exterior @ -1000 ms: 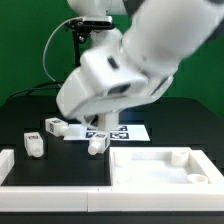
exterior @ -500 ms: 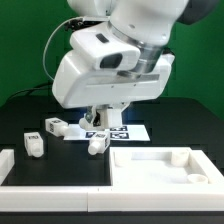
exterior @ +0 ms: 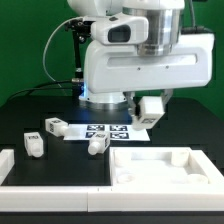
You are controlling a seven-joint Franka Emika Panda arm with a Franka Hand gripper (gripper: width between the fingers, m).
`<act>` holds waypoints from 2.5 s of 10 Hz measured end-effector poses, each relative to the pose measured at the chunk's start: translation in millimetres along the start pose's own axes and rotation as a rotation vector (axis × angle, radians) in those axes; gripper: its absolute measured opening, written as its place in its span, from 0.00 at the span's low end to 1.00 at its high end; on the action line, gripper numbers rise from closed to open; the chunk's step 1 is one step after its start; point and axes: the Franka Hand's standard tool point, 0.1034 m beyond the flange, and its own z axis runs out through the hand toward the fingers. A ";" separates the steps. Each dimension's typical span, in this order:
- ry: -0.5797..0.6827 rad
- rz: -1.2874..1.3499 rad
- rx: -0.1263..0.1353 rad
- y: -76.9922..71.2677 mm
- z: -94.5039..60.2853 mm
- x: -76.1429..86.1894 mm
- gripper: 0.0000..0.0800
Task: Assemble one leg
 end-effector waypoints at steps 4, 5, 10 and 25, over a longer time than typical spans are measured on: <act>0.278 0.004 -0.067 12.6 2.6 8.2 0.35; 0.418 0.033 -0.081 8.8 2.5 15.9 0.35; 0.638 0.040 -0.110 -12.6 27.8 26.4 0.35; 0.606 0.081 -0.029 -63.8 50.2 37.8 0.35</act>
Offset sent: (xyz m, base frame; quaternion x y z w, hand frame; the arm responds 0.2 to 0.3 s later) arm 0.0000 0.0000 0.0000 0.0000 0.1296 0.0000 0.9916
